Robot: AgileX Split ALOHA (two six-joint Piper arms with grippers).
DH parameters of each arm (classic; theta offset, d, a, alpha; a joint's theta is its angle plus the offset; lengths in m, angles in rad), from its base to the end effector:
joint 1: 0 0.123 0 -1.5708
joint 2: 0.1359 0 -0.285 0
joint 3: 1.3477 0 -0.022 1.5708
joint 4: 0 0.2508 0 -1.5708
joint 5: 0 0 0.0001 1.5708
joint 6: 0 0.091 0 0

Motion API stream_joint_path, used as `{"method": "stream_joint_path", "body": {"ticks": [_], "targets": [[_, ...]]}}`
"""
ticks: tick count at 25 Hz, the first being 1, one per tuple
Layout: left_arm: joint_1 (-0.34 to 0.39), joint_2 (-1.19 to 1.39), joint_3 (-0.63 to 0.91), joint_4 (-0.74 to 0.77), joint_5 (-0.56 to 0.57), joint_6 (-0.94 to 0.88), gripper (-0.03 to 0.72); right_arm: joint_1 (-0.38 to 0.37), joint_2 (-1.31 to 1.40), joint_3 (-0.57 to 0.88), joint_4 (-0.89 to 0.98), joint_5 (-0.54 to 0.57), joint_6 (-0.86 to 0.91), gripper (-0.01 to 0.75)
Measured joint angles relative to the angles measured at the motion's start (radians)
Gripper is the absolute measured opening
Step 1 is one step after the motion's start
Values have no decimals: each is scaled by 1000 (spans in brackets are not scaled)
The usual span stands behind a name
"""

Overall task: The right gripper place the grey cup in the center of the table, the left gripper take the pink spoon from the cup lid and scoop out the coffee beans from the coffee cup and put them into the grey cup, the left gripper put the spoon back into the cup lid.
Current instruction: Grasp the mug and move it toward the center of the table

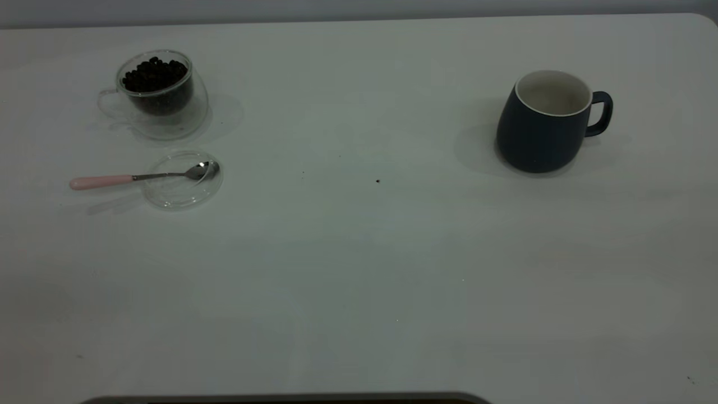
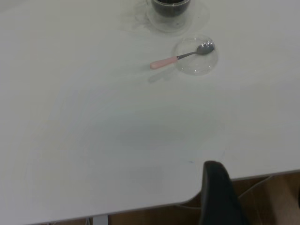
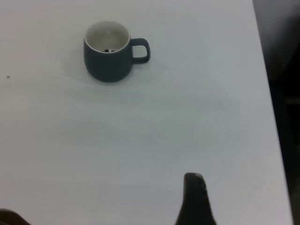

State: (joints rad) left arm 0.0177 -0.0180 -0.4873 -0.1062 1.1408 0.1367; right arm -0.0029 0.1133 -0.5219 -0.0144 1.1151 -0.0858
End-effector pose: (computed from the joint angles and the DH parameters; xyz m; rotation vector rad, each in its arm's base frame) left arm -0.0098 -0.0089 0.2677 0.1362 2.1100 -0.0366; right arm 0.0080 -0.0012 0.2791 -0.0904 2.1889 -0.0678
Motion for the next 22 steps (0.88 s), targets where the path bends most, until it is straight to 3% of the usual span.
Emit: {"method": "stream_joint_path", "body": {"ticks": [4, 8, 16, 22], "targets": [[0, 0, 0, 0, 0, 0, 461, 0, 253, -96, -80, -25, -24, 588], [0, 0, 0, 0, 0, 0, 461, 0, 548, -189, -120, -91, -154, 588], [0, 0, 0, 0, 0, 1, 461, 0, 1069, -314, -140, -328, -394, 588], [0, 0, 0, 0, 0, 3, 461, 0, 1389, -383, -84, -467, -683, 588]]}}
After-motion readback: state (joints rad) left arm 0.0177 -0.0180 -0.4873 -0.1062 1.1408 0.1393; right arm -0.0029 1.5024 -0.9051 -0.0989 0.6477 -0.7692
